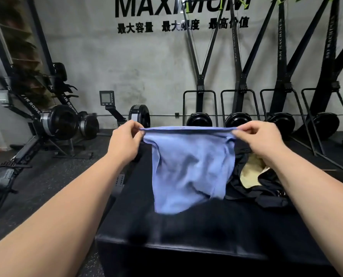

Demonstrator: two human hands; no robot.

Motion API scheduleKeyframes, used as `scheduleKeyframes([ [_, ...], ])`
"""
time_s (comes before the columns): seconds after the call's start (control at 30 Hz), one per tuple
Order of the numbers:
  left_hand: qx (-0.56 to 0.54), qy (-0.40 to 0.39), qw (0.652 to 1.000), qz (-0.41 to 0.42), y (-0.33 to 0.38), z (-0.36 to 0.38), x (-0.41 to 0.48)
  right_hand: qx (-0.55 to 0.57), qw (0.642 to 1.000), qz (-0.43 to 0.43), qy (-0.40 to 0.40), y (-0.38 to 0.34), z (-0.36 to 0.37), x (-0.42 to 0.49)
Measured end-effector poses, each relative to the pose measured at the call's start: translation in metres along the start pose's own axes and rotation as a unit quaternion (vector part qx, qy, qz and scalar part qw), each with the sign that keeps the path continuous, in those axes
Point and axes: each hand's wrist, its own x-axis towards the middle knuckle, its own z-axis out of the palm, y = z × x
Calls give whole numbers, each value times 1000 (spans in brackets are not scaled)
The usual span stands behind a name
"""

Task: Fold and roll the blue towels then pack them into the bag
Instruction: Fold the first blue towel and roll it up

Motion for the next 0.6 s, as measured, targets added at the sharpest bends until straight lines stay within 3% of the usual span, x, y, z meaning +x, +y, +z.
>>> scheduleKeyframes([
  [0.07,18,-5,1000,13,1,1,2,-63,998,-12,-13,2,2,1],
  [0.17,19,23,999,30,8,0,3,-84,992,-35,82,-3,-1,5],
  [0.37,26,61,998,21,11,-8,10,-128,990,-39,52,-10,-1,6],
  [0.6,-23,23,999,-14,7,-6,0,-118,992,1,35,-5,0,5],
])
